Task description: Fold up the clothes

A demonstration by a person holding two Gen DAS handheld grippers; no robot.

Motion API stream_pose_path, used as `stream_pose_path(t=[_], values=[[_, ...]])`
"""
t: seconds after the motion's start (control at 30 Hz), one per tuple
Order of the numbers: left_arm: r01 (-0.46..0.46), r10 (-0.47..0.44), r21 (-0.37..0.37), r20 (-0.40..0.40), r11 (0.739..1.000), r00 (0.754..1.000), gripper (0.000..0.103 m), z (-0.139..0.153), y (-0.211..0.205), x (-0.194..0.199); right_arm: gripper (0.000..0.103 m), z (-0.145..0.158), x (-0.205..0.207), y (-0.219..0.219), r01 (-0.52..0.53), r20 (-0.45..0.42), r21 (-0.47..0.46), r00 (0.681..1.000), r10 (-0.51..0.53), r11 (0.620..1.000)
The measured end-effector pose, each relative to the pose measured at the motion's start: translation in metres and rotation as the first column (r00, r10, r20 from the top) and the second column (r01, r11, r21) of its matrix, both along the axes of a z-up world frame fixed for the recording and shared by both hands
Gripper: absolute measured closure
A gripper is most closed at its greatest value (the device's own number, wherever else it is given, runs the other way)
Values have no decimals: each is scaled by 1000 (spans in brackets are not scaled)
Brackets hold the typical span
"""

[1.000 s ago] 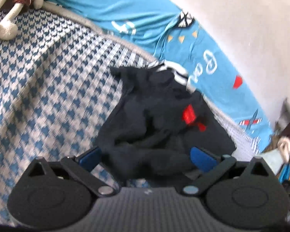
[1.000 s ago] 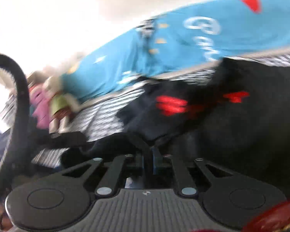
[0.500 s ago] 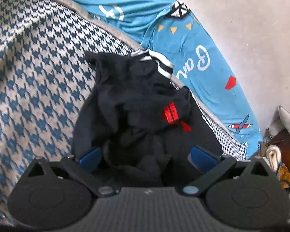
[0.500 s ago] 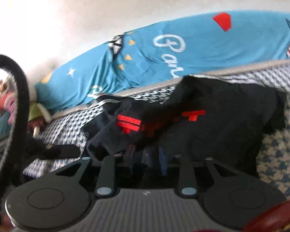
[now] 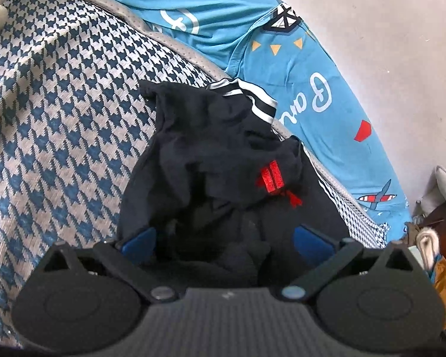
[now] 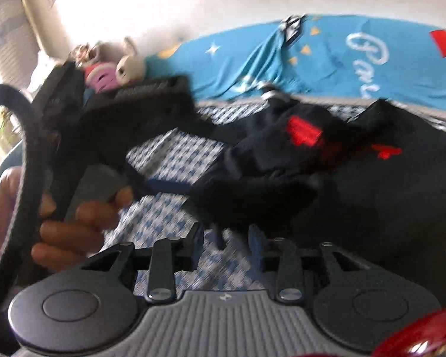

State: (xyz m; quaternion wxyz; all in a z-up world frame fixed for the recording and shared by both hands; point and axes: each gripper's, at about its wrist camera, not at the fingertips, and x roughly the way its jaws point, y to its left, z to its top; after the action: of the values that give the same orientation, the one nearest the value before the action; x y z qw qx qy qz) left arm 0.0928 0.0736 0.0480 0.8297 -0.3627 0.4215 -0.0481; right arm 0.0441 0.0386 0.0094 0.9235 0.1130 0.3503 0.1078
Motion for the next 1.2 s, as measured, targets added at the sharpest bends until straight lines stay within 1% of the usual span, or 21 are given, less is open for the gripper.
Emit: stream_pose_path(t=[0.1,0.2,0.37,0.43,0.47,0.57,0.67,0.73,0.83,0.9,1.03,1.1,1.2], values=[[-2,2,5,-1,1000,1000,0,0,1,0,68,-7,3,9,-26,-29,15,999,27,1000],[-3,3,8,-2,1000,1000,0,1,1,-1,68,-13,8,20,-21,-30,-29,999,20,999],[-3,3,17,1,1000,1000,0,2,3,-3,68,-18,20,27,18,-20,-81,1000,-20,997],[-8,8,21,3,1000,1000,0,3,4,-4,80,-18,23,29,19,-15,-83,1000,-21,996],[-10,10,22,4,1000,1000,0,4,6,-5,91,-19,25,30,19,-12,-83,1000,-20,996],[-20,20,26,12,999,1000,0,6,11,-8,95,-10,26,30,1,13,-67,1000,0,998],[-34,33,38,26,999,999,0,11,20,-13,95,10,21,25,-33,64,-1,997,33,999],[-48,46,53,37,997,998,0,15,29,-18,95,25,17,18,-87,93,98,993,78,991],[-75,72,71,49,995,996,0,20,45,-28,95,44,8,12,-168,151,238,979,135,957],[-96,91,79,58,992,994,0,23,59,-37,95,53,5,14,-221,184,304,968,171,927],[-142,137,90,63,986,989,0,27,82,-58,95,60,1,32,-317,214,361,944,252,877],[-169,163,95,66,981,984,0,29,93,-70,95,61,2,43,-352,216,375,933,289,858],[-210,203,95,79,973,976,0,33,110,-90,95,53,5,56,-366,176,414,930,321,834]])
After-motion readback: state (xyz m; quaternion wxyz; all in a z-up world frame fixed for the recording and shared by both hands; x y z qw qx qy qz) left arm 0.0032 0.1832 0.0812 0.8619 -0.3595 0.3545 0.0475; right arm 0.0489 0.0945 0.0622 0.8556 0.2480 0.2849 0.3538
